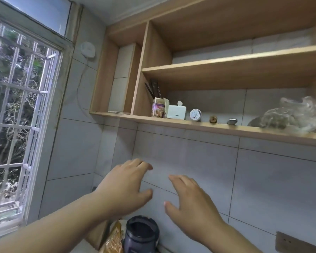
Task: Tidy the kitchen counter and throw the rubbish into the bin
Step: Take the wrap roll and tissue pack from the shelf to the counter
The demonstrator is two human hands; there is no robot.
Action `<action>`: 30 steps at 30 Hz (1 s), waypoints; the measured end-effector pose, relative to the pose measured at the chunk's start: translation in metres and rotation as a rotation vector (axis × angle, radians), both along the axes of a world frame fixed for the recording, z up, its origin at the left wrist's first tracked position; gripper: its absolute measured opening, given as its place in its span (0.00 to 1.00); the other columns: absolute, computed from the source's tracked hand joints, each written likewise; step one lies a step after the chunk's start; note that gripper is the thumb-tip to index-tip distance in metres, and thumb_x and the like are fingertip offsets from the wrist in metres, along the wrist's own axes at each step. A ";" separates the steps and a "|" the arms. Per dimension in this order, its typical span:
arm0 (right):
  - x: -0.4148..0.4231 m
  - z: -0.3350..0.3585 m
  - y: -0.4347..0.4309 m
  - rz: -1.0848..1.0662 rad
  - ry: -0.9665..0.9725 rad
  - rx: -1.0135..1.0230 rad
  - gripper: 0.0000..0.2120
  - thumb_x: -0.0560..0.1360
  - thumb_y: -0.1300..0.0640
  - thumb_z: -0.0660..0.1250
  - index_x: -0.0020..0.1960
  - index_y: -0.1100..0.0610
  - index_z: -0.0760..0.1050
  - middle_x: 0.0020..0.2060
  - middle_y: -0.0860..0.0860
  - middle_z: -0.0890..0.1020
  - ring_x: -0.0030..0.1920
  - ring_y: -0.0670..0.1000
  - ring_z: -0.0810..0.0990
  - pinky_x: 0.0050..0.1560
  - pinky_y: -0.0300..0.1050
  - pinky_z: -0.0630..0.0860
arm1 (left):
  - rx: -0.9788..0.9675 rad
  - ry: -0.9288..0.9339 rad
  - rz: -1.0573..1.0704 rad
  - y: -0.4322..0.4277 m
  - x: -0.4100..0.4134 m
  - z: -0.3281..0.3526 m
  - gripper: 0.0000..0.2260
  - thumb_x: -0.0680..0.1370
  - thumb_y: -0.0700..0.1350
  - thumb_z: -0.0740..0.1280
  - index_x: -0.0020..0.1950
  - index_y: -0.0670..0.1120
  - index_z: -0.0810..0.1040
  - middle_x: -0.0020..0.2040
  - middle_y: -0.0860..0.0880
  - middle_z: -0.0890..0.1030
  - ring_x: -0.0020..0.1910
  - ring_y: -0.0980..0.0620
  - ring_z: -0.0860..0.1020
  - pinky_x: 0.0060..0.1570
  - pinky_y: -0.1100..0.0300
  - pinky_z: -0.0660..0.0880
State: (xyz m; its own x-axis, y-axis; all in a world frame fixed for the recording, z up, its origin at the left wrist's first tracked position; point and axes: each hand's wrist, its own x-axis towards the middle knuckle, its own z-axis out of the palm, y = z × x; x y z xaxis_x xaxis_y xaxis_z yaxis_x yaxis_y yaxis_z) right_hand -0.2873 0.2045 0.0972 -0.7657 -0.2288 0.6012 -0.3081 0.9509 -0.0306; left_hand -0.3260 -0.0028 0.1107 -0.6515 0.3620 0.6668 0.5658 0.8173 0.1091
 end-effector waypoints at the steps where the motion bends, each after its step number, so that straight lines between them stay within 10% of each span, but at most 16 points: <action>1: -0.007 0.001 0.001 -0.020 -0.002 0.001 0.33 0.77 0.39 0.61 0.78 0.45 0.55 0.74 0.40 0.63 0.73 0.45 0.62 0.70 0.43 0.65 | 0.016 0.001 -0.025 0.002 -0.011 0.001 0.29 0.75 0.64 0.62 0.75 0.59 0.65 0.72 0.60 0.71 0.69 0.58 0.70 0.68 0.58 0.68; 30: -0.138 0.192 0.043 -0.647 0.467 0.074 0.31 0.76 0.47 0.67 0.75 0.55 0.64 0.72 0.53 0.70 0.76 0.55 0.59 0.71 0.51 0.60 | 0.089 0.198 -0.400 0.034 -0.196 0.106 0.28 0.75 0.61 0.64 0.74 0.57 0.66 0.72 0.57 0.71 0.68 0.54 0.72 0.65 0.55 0.72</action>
